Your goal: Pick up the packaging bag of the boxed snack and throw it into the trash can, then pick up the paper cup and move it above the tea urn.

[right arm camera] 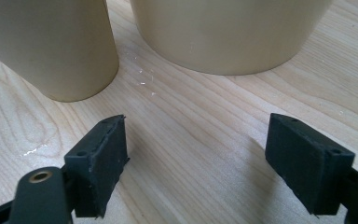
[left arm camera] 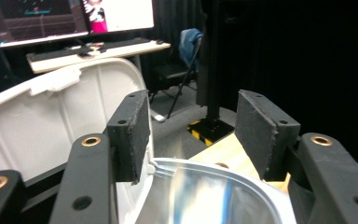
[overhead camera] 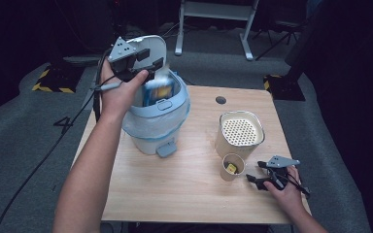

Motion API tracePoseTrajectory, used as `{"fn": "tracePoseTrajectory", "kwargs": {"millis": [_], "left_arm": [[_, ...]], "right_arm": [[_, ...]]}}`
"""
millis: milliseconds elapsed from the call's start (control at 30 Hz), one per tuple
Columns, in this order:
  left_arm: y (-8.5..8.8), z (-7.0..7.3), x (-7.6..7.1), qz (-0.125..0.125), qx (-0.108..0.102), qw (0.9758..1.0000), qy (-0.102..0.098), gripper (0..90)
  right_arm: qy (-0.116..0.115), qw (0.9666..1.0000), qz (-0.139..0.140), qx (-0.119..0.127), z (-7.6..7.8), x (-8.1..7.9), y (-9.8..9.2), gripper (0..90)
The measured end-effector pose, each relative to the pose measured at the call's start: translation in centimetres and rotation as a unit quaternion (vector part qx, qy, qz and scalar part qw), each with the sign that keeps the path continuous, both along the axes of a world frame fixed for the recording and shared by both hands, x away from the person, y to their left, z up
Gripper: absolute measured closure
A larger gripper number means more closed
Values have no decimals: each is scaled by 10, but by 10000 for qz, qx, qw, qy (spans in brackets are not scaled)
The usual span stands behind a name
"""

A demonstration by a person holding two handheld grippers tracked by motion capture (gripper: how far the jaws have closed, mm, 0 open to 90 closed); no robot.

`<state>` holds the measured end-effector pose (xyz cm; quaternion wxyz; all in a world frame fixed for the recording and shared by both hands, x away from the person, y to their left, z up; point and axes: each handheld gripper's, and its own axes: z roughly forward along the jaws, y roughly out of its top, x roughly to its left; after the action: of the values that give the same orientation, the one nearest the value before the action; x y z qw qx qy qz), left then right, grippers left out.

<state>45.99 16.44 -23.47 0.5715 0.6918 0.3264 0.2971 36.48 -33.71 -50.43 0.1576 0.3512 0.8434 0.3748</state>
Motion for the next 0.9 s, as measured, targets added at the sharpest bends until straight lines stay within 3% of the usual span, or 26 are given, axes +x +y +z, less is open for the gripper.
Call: {"fn": "tracePoseTrajectory", "kwargs": {"millis": [133,267,433,567,900], "left_arm": [[6,2,-17,-208,-80,9998,-7,460],[10,-1,-34,-398,30,9992,26,457],[11,-8,-62,-741,299,9968,46,446],[11,-13,-80,-935,369,9949,63,439],[19,-49,-110,-1239,584,9902,272,439]], "right_arm": [[-1,10000,0,0,0,0,0,208],[0,10000,-1,0,0,0,0,208],[3,10000,-1,1,0,0,0,208],[-1,10000,1,-3,0,0,0,208],[27,9999,122,-32,1,-4,-1,191]]}}
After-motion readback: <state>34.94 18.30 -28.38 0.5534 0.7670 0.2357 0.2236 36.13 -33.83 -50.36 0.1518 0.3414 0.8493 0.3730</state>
